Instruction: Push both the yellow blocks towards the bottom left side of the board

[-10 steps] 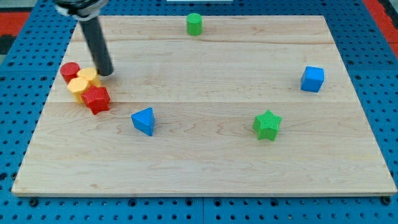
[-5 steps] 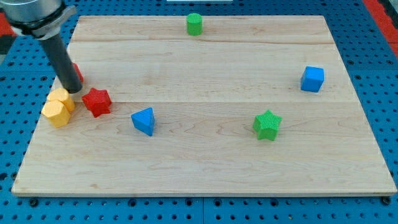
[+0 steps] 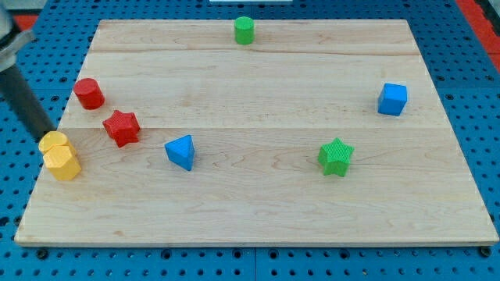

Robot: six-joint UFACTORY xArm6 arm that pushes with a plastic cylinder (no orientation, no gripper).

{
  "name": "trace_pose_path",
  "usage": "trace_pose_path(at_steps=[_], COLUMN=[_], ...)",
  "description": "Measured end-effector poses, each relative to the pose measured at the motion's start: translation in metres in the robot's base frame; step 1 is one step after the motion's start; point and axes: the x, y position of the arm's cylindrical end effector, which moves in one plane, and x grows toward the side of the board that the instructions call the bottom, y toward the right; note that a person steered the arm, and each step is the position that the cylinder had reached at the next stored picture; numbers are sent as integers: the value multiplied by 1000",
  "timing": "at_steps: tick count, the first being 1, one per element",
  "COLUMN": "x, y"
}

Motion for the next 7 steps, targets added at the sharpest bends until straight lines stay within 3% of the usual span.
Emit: trace_pose_path(at_steps=[1, 3, 4, 6, 7], x=[28, -3, 5, -49, -63], y=[25, 39, 75, 72, 127])
